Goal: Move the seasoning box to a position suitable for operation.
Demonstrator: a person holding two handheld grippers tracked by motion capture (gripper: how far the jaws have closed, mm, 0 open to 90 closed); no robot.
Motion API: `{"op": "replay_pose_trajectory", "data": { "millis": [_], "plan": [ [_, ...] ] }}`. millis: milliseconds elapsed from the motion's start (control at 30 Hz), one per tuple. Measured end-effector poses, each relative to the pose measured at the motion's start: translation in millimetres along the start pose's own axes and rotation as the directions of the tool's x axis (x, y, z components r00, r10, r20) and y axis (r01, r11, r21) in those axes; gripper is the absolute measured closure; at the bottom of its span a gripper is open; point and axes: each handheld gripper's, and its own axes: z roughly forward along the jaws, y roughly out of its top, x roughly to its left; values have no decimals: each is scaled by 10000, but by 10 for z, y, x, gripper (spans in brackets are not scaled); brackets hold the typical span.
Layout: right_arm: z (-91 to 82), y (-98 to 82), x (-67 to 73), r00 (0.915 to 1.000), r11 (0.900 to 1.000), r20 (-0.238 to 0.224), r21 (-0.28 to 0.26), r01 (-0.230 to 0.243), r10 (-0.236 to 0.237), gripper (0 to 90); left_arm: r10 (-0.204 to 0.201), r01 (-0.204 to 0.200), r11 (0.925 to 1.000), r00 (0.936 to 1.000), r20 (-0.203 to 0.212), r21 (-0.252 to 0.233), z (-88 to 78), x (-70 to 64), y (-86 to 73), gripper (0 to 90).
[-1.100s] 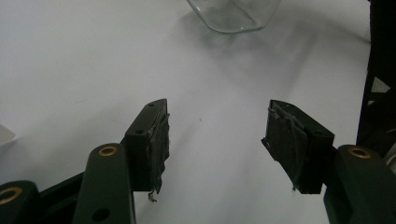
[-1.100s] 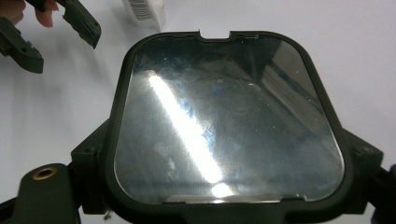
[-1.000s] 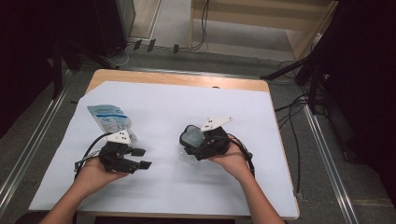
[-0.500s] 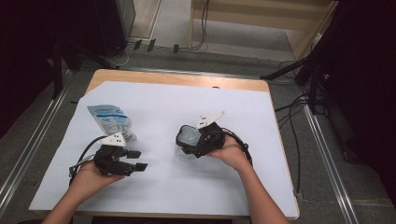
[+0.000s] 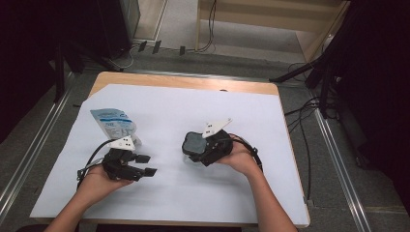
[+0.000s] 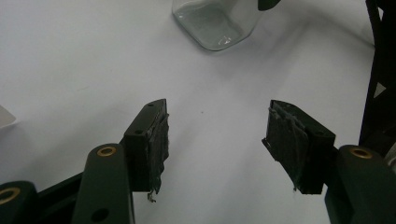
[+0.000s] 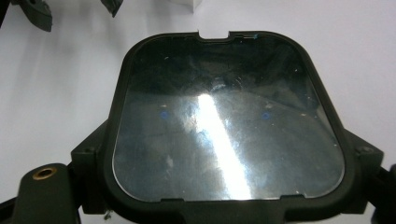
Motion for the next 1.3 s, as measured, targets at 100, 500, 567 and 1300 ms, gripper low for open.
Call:
{"op": "replay_pose_trajectory", "data": {
  "millis": [100,500,567,1300],
  "plan": [
    [1,-10,-5,9999,9999,-60,-40,121,-121,163,-8,8,10000,10000,-37,35,6,-1,10,402],
    [3,-32,-18,9998,9998,-142,-121,152,-154,159,3,-3,10000,10000,39,42,32,6,24,400],
    [-16,-28,-5,9998,9998,-129,-159,-138,136,141,31,-31,10000,10000,42,25,26,8,24,400],
    [-616,-66,178,9808,9672,997,-2093,-1439,1675,198,150,-149,9999,9996,229,-34,97,35,146,403]
  ]
}}
